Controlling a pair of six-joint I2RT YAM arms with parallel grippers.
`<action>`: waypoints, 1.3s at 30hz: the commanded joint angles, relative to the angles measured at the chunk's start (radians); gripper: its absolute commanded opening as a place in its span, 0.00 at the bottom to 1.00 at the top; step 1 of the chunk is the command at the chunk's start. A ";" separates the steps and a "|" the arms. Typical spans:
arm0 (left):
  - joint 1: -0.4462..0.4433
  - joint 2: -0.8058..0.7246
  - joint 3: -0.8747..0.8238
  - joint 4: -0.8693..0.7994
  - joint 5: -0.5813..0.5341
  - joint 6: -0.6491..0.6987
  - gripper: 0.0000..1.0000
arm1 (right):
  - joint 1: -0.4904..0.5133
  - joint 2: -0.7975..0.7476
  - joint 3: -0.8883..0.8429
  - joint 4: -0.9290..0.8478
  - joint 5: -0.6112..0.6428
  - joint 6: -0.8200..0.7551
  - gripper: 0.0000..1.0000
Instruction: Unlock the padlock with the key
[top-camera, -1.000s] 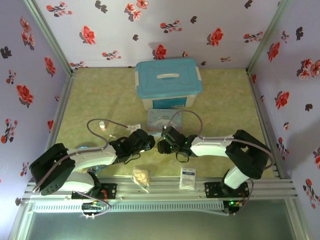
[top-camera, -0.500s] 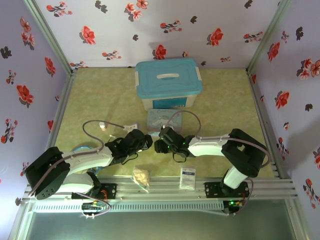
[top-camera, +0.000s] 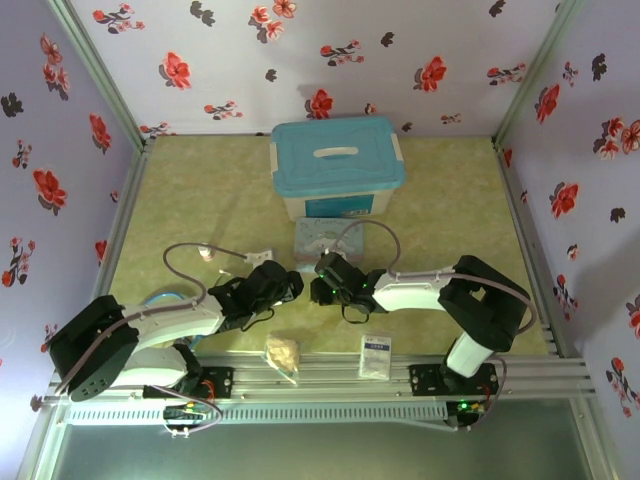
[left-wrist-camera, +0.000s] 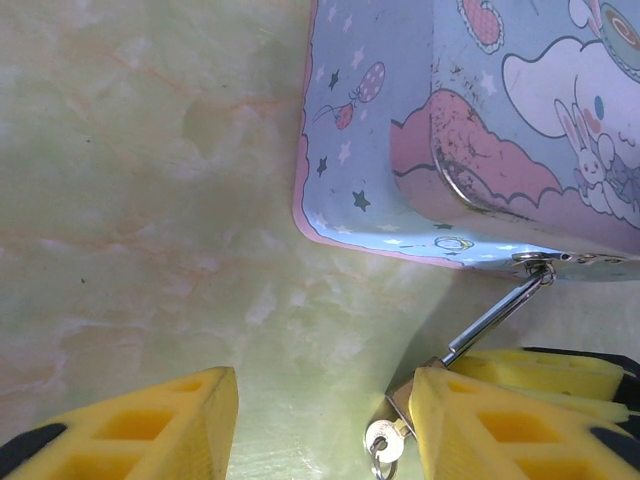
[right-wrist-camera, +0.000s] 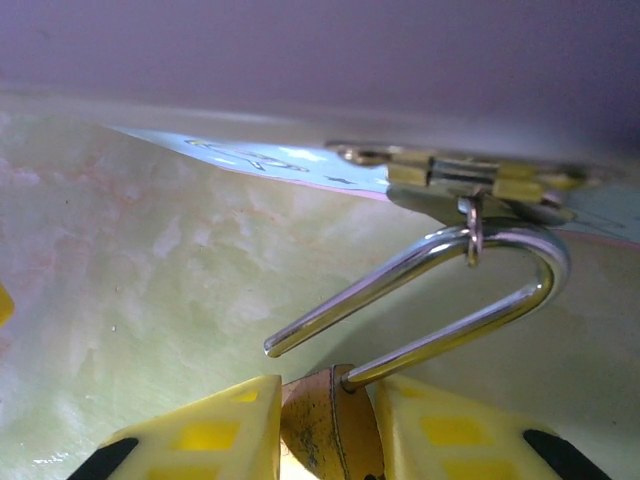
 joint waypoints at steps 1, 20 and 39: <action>0.015 -0.014 0.034 -0.026 -0.033 0.035 0.49 | 0.003 -0.015 -0.051 -0.072 -0.001 0.043 0.27; 0.213 0.364 0.469 -0.115 0.045 0.484 0.65 | -0.069 -0.062 -0.281 0.392 -0.082 0.297 0.07; 0.207 0.487 0.387 -0.083 -0.033 0.500 0.50 | -0.074 0.263 -0.451 1.120 0.117 0.555 0.00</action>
